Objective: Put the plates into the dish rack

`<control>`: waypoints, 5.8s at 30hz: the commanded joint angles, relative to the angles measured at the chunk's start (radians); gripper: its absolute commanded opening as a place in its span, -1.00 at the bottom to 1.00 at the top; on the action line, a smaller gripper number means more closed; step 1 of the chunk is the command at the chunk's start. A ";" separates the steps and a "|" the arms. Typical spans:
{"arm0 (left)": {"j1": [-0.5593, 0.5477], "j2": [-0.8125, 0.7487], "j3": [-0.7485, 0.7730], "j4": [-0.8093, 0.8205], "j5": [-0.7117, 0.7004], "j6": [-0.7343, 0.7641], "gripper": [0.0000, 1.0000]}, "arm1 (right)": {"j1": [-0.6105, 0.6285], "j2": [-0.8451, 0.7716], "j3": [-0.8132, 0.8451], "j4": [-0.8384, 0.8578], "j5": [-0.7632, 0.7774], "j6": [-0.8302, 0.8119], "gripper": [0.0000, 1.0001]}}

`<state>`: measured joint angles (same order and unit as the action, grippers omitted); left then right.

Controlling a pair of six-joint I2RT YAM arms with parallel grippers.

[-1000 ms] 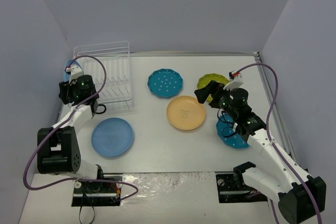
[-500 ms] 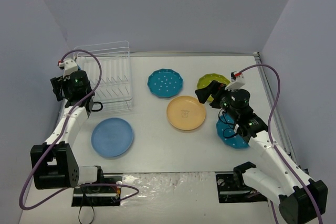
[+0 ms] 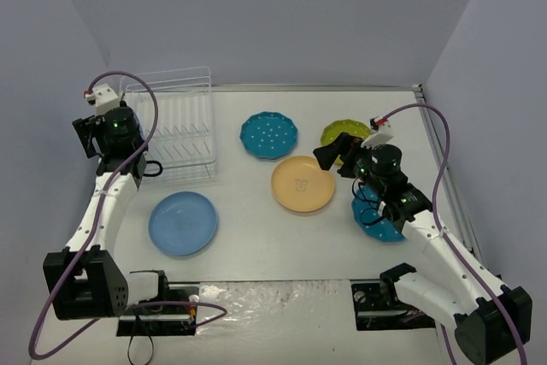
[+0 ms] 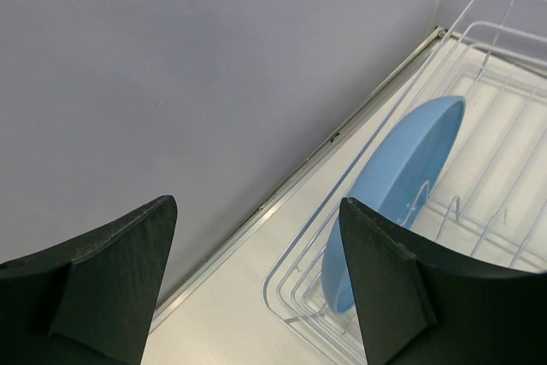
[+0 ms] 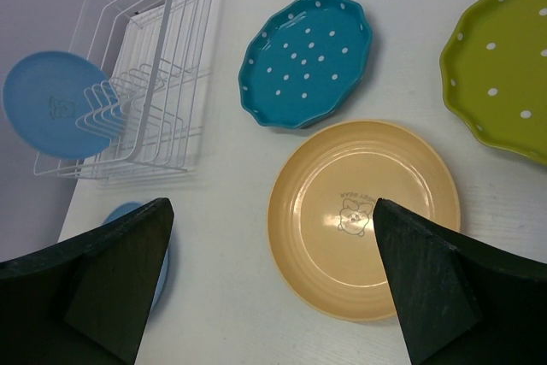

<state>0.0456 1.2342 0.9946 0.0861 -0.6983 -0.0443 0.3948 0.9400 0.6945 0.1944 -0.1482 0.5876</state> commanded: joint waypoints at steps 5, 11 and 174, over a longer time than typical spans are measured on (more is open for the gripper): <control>-0.004 -0.045 0.106 -0.038 0.037 -0.065 0.50 | 0.026 0.031 0.038 0.060 -0.018 -0.003 1.00; -0.007 -0.070 0.262 -0.302 0.128 -0.161 0.54 | 0.075 0.114 0.045 0.092 -0.075 0.006 1.00; -0.242 -0.156 0.000 -0.244 1.493 -0.723 -1.00 | 0.369 0.274 0.319 -0.044 0.249 0.032 0.23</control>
<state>-0.1905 1.1275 0.8741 -0.1360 0.8337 -0.8335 0.7605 1.2578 0.9962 0.0885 0.0781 0.6301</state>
